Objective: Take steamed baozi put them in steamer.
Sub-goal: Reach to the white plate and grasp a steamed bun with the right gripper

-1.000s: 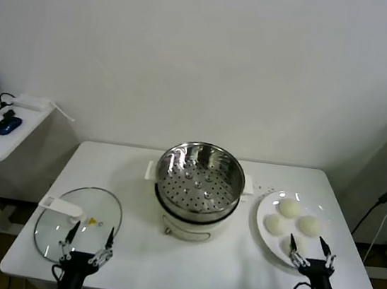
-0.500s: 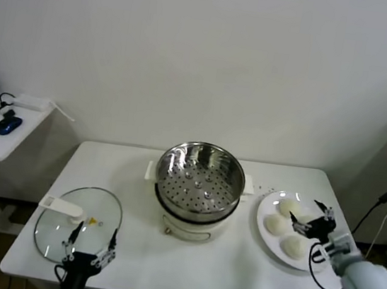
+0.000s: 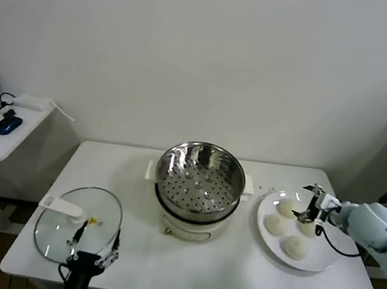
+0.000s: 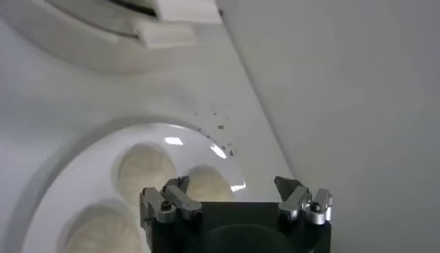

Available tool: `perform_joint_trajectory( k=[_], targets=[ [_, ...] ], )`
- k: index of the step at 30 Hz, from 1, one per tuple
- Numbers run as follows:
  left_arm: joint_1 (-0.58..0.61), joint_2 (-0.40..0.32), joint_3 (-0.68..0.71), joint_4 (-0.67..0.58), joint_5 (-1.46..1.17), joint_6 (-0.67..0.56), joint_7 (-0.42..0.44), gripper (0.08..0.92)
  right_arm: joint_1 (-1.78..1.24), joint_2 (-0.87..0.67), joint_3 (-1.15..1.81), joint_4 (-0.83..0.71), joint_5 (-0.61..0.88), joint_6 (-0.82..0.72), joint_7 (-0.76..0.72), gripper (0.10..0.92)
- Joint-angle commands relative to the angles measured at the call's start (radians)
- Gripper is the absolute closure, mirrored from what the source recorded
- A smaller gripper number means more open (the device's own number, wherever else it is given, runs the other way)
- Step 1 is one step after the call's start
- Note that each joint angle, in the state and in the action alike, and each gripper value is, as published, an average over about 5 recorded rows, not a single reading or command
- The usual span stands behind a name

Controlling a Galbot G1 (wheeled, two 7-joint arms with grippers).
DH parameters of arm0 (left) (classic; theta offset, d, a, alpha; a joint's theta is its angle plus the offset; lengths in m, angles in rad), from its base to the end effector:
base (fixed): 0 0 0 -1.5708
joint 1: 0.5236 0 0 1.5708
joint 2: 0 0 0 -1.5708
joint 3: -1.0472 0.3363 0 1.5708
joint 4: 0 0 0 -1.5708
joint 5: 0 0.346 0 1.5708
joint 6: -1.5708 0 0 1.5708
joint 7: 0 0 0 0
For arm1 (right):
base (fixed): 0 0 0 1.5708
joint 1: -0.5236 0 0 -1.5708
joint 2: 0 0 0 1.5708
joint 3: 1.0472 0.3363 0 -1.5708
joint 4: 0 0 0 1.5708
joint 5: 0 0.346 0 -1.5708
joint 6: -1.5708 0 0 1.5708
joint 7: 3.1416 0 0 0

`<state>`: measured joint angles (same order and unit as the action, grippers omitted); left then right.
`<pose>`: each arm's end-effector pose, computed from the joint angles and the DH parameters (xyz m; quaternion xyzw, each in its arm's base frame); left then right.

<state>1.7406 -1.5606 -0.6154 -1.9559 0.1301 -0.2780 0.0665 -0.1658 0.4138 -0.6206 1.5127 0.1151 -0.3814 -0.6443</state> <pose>0.1139 0.0315 -0.3625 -0.0194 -0.9951 -0.0942 0.0206 0.4237 -0.1999 -0.1640 0.3283 -0.7160 0.5182 0.3333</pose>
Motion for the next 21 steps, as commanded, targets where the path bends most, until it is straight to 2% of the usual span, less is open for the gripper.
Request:
perform_joint_trajectory(
  k=[1,8,14,21],
  targets=[
    [-0.014,0.009,-0.003,0.033,0.011,-0.011,0.008,0.177,0.7,0.054,-0.798,-0.252,-0.004,0.179,-0.299,0.203],
    [-0.027,0.012,-0.007,0.053,0.011,-0.013,0.011,0.177,0.678,0.199,-0.823,-0.402,0.08,0.263,-0.403,0.203],
    [-0.027,0.017,-0.019,0.067,0.011,-0.015,0.013,0.177,0.567,0.352,-0.729,-0.623,0.059,0.307,-0.397,0.203],
    [-0.027,0.019,-0.028,0.087,0.024,-0.021,0.017,0.177,0.439,0.476,-0.589,-0.785,0.027,0.347,-0.385,0.203]
  ],
)
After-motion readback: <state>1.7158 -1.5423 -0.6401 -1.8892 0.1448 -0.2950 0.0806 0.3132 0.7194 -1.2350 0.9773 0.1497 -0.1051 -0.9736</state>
